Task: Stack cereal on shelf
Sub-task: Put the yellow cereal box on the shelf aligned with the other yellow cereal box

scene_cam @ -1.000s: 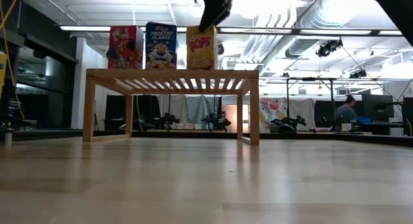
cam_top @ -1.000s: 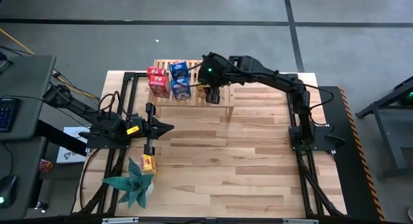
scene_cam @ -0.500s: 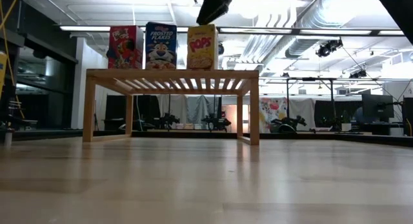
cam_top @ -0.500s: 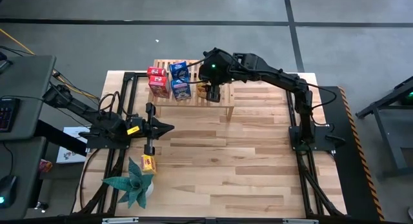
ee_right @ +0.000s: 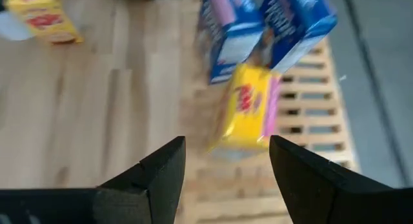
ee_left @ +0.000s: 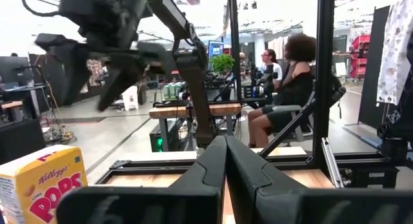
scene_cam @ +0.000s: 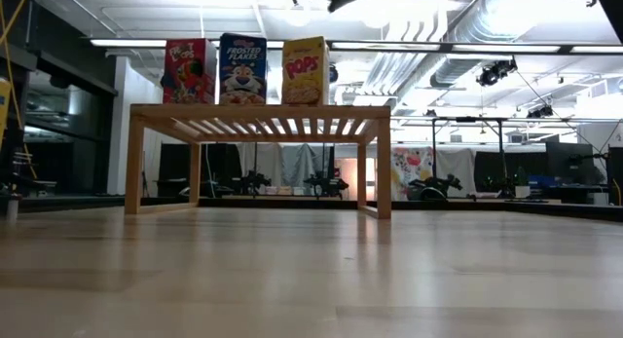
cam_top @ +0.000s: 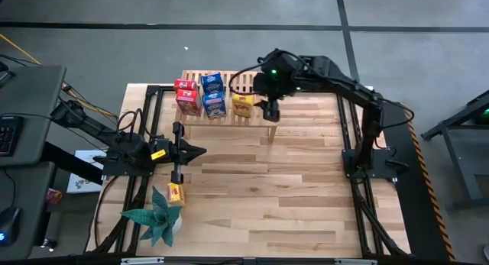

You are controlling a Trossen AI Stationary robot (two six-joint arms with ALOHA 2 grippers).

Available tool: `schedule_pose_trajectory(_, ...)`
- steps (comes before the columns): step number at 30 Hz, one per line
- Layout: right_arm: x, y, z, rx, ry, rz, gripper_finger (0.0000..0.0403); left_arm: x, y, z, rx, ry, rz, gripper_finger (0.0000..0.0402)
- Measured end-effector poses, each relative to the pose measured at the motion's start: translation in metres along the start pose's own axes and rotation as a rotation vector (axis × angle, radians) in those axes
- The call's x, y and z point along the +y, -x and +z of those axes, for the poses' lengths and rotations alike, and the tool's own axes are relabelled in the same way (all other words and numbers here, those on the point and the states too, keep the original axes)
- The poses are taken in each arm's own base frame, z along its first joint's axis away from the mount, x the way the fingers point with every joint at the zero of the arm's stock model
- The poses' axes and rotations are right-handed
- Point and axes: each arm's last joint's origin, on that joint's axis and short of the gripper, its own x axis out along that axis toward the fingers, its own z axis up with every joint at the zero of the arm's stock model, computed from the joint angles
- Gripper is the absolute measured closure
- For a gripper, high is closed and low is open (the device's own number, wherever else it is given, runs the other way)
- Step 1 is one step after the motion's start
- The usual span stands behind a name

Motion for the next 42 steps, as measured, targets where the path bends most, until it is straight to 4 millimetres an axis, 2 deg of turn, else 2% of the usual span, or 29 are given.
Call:
schedule_pose_trajectory(3,0.002,0.008,-0.008,0.029,-0.034,0.05,0.0185,0.0,0.0,0.0,0.001,-0.001,0.0,0.0402)
schedule_pose_trajectory(6,0.008,0.006,-0.021,0.058,-0.061,0.069,0.0185,0.0,0.0,0.0,0.002,0.0,0.0,0.0402)
schedule_pose_trajectory(9,0.017,-0.004,-0.044,0.072,-0.066,0.077,0.0185,0.0,0.0,-0.001,0.006,0.012,-0.001,0.0402)
schedule_pose_trajectory(12,0.027,-0.011,-0.076,0.04,-0.067,0.072,0.0185,0.0,0.0,-0.002,0.015,0.009,-0.003,0.0402)
schedule_pose_trajectory(17,0.044,-0.002,-0.132,-0.128,-0.092,0.033,0.0185,-0.002,-0.003,-0.005,0.033,0.009,0.004,0.0402)
schedule_pose_trajectory(21,0.057,0.013,-0.163,-0.379,-0.167,-0.002,0.0185,0.004,-0.015,-0.002,0.116,-0.007,0.12,0.0402)
schedule_pose_trajectory(26,0.075,0.012,-0.194,-0.631,-0.221,0.037,0.0185,0.022,-0.035,0.032,0.522,0.078,0.204,0.0402)
schedule_pose_trajectory(29,0.083,0.001,-0.208,-0.727,-0.23,0.056,0.0185,0.029,-0.04,0.05,0.799,0.193,0.248,0.0402)
schedule_pose_trajectory(32,0.088,-0.011,-0.219,-0.772,-0.227,0.065,0.0185,0.028,-0.043,0.06,1.046,0.35,0.271,0.0402)
schedule_pose_trajectory(37,0.089,-0.017,-0.224,-0.772,-0.227,0.057,0.0185,0.015,-0.048,0.047,1.44,0.524,0.27,0.0402)
schedule_pose_trajectory(42,0.089,-0.016,-0.224,-0.784,-0.249,0.066,0.0185,0.001,-0.051,0.024,1.769,0.516,0.237,0.0402)
